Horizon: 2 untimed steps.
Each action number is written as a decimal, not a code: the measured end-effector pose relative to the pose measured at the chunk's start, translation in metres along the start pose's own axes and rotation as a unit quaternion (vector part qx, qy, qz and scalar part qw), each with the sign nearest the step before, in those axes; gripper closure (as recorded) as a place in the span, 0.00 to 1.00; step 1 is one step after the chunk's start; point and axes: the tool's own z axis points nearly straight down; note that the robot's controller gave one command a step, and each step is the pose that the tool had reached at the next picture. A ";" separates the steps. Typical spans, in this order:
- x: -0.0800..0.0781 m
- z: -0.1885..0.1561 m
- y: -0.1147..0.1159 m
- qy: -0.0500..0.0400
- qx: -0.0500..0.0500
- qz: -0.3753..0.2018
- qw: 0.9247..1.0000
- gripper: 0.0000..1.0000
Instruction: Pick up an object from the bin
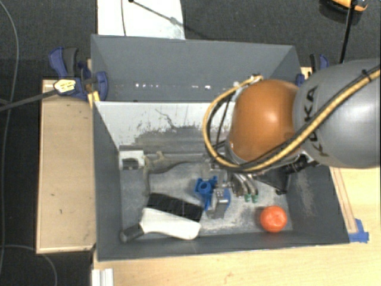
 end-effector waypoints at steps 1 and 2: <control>-0.002 -0.004 -0.001 -0.004 0.000 0.001 1.000 0.00; -0.027 0.032 -0.007 -0.005 -0.001 -0.031 1.000 0.00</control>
Offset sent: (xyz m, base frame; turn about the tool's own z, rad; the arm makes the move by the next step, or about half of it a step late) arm 0.0430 -0.0128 -0.0648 -0.1101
